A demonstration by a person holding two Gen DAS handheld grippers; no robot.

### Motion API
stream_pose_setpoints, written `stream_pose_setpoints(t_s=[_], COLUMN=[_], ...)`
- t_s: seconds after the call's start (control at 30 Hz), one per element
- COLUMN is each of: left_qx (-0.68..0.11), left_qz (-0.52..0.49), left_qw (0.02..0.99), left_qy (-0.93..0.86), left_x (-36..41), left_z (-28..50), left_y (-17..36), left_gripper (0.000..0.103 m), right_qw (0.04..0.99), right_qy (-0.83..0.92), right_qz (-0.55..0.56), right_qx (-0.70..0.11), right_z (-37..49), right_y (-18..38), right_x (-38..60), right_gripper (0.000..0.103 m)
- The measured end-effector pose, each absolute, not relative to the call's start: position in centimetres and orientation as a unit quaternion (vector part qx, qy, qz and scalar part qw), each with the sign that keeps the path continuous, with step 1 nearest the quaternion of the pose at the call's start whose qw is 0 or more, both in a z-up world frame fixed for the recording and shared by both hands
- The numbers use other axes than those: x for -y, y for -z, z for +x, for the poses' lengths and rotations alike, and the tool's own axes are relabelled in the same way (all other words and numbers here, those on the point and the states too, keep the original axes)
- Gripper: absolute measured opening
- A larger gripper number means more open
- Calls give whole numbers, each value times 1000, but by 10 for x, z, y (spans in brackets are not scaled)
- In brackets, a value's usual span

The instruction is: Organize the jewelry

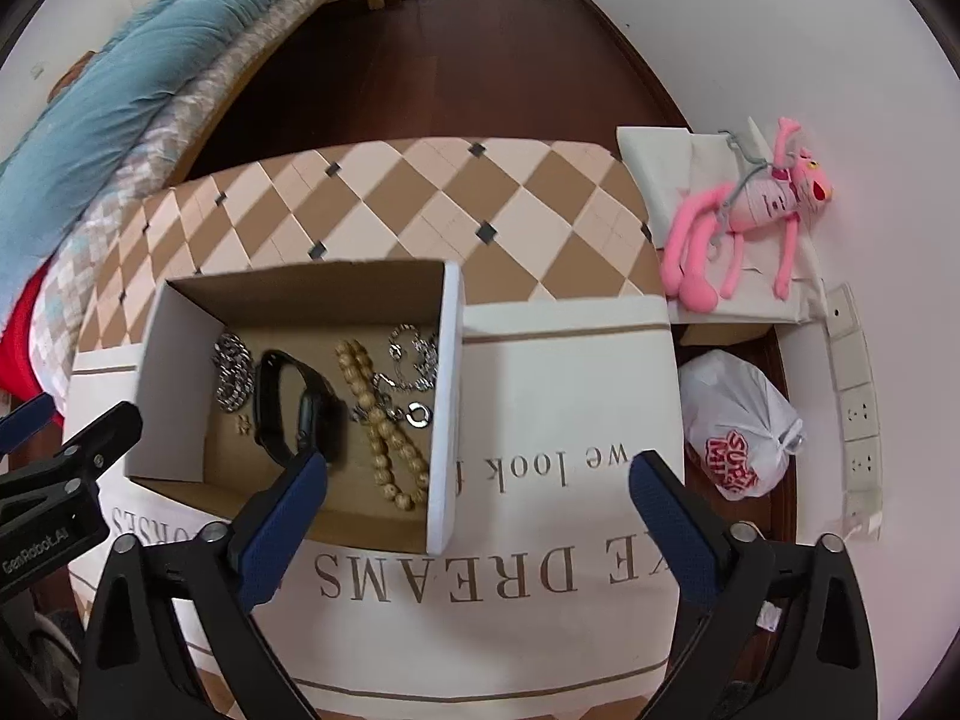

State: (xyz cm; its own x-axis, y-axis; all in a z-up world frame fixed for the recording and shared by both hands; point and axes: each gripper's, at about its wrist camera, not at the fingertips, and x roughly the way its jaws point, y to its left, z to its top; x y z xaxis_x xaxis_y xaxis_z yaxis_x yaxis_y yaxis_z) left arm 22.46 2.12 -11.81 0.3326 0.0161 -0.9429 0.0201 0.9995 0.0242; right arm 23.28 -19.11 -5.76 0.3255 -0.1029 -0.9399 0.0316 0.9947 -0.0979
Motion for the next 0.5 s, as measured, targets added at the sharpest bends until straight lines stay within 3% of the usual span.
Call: stream_pose_setpoints(t_s=[0.27, 0.5], left_qx=[-575, -545], left_qz=[3, 0], left_qw=[818, 839], left_qy=[11, 5], left_x=[-16, -19], left_z=[205, 176], left_y=[108, 68], left_gripper=[102, 102], right_qw=[819, 841], right_qy=[53, 54], right_qz=[-28, -34], right_qx=[-571, -538], right_z=[219, 187], right_y=[53, 14], right_x=[195, 188], right_gripper=[103, 103])
